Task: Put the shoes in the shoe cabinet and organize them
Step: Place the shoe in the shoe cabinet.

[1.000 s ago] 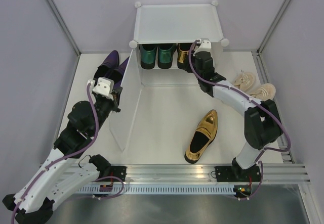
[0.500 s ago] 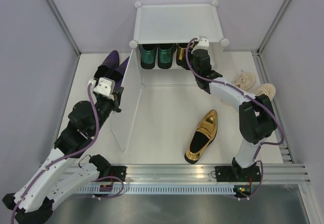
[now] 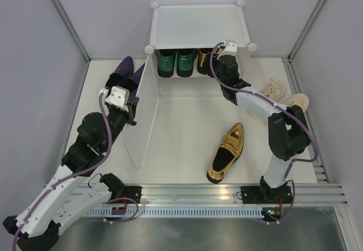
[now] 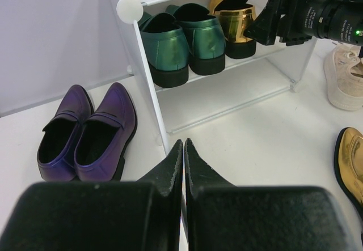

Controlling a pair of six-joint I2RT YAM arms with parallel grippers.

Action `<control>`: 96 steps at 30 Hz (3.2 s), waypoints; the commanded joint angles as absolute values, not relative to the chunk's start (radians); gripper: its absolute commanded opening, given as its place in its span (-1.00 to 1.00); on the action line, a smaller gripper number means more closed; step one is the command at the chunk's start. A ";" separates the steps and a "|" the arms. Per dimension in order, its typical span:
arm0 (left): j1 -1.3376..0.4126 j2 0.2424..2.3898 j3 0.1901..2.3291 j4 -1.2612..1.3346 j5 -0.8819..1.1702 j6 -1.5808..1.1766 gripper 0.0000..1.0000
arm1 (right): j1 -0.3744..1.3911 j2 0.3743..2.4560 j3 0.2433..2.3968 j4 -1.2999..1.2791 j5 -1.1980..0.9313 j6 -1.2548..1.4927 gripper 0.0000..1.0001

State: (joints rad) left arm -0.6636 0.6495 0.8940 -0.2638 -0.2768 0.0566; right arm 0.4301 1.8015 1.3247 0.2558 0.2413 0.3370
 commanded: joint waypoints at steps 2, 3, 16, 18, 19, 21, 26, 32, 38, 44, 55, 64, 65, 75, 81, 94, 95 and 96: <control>-0.670 0.677 0.854 -0.391 -0.255 0.064 -0.95 | 0.454 1.770 1.331 0.313 0.304 0.304 0.59; -0.670 0.676 0.854 -0.391 -0.255 0.066 -0.95 | 0.460 1.776 1.338 0.304 0.314 0.302 0.64; -0.681 0.675 0.853 -0.391 -0.261 0.067 -0.95 | 0.500 1.916 1.431 0.304 0.354 0.279 0.72; -0.681 0.673 0.853 -0.393 -0.261 0.066 -0.95 | 0.511 1.943 1.460 0.285 0.396 0.264 0.73; -0.681 0.673 0.853 -0.391 -0.261 0.067 -0.95 | 0.514 1.951 1.469 0.282 0.434 0.262 0.73; -0.683 0.675 0.853 -0.391 -0.259 0.067 -0.95 | 0.515 1.973 1.479 0.288 0.459 0.259 0.72; -0.686 0.678 0.853 -0.391 -0.258 0.066 -0.95 | 0.515 2.019 1.520 0.259 0.476 0.248 0.71; -0.689 0.678 0.853 -0.391 -0.256 0.069 -0.95 | 0.523 2.023 1.485 0.267 0.500 0.270 0.66; -0.692 0.676 0.853 -0.393 -0.256 0.069 -0.95 | 0.522 1.990 1.450 0.287 0.453 0.270 0.12; -0.693 0.672 0.853 -0.393 -0.256 0.069 -0.95 | 0.515 1.959 1.413 0.340 0.348 0.232 -0.19; -0.704 0.664 0.853 -0.396 -0.259 0.069 -0.95 | 0.454 1.956 1.365 0.428 0.241 0.201 -0.39; -0.709 0.660 0.853 -0.393 -0.265 0.072 -0.95 | 0.416 1.968 1.351 0.489 0.135 0.247 -0.36; -0.710 0.660 0.851 -0.394 -0.265 0.072 -0.95 | 0.411 1.970 1.351 0.491 0.138 0.256 -0.35; -0.716 0.658 0.851 -0.394 -0.265 0.072 -0.95 | 0.410 1.936 1.338 0.440 0.205 0.281 0.53; -0.718 0.658 0.851 -0.394 -0.270 0.071 -0.95 | 0.408 1.885 1.330 0.419 0.245 0.288 0.76; -0.719 0.657 0.851 -0.397 -0.270 0.072 -0.95 | 0.410 1.720 1.333 0.276 0.292 0.282 0.96; -0.719 0.657 0.851 -0.397 -0.270 0.072 -0.95 | 0.408 1.701 1.318 0.284 0.278 0.281 0.96; -0.719 0.657 0.851 -0.397 -0.271 0.072 -0.95 | 0.408 1.666 1.296 0.285 0.266 0.278 0.96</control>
